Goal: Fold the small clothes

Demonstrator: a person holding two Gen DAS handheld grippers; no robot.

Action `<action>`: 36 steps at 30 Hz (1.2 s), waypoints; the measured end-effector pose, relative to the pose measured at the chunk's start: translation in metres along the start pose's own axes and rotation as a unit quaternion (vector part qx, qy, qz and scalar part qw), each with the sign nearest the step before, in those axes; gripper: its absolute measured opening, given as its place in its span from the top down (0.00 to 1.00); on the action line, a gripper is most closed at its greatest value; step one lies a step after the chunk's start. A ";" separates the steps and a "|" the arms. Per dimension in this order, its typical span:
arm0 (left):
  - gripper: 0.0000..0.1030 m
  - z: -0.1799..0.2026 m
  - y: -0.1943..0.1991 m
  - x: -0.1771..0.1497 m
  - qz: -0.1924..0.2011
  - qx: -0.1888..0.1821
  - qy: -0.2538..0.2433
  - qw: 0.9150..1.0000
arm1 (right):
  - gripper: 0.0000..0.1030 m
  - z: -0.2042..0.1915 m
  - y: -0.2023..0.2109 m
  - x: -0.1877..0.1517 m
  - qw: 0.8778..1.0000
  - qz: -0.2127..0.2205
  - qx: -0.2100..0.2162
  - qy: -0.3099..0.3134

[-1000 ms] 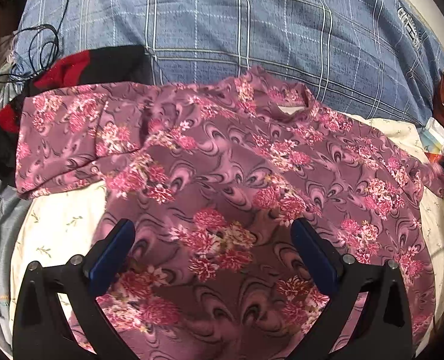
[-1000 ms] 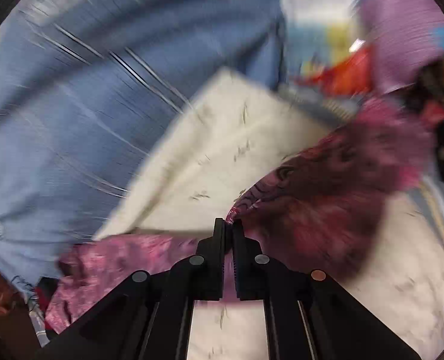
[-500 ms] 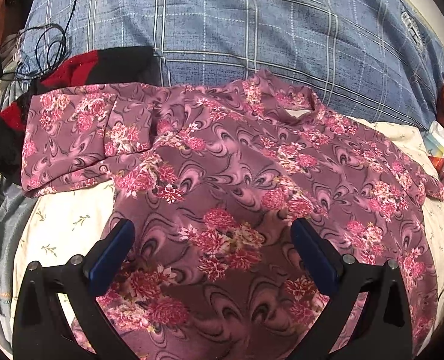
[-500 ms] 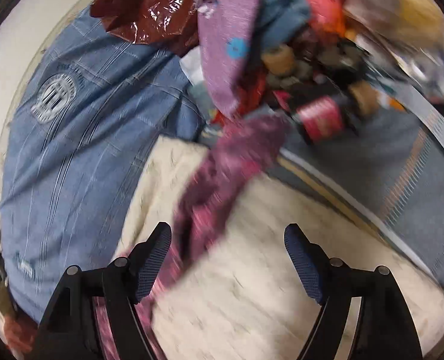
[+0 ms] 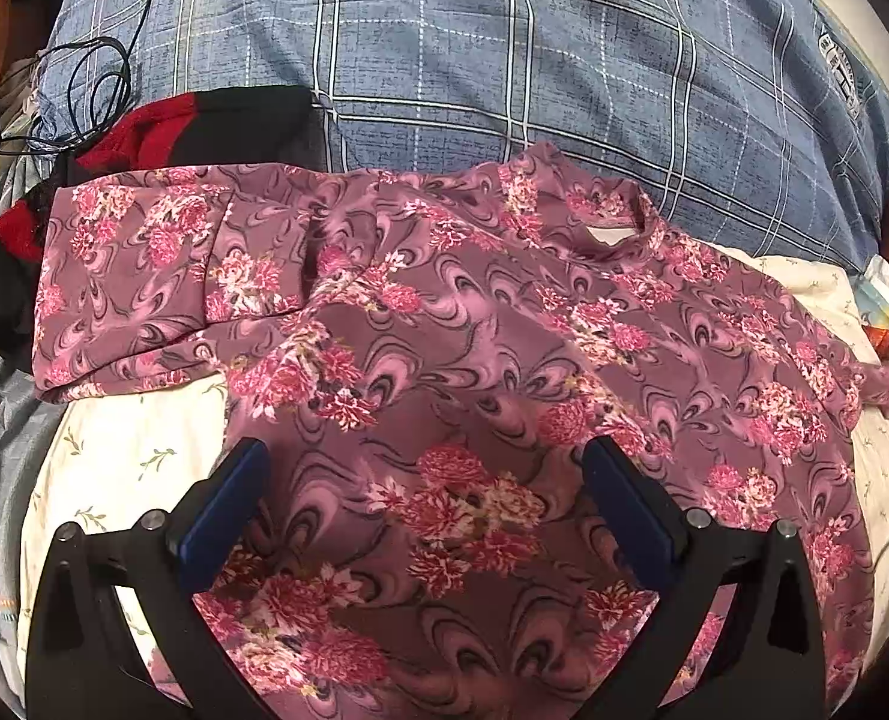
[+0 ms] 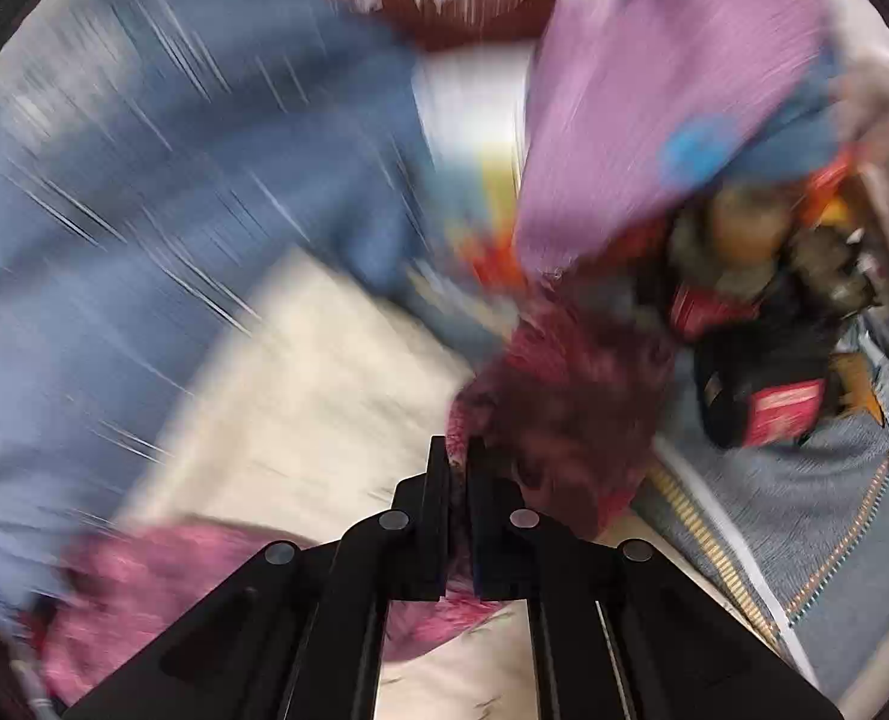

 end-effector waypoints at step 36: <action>0.00 -0.038 0.010 0.011 0.018 0.029 0.041 0.999 | 0.94 -0.060 0.066 0.011 0.990 0.121 0.066 0.023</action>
Point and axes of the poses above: each gripper's, at about its wrist camera, not at the fingertips, and y roughly against the way its jaws point, z to its right, x to its top, the point moved 8 cm from there along -y, roughly the way its jaws point, and after that the axes turned 14 degrees about z, right-handed, at the moved point
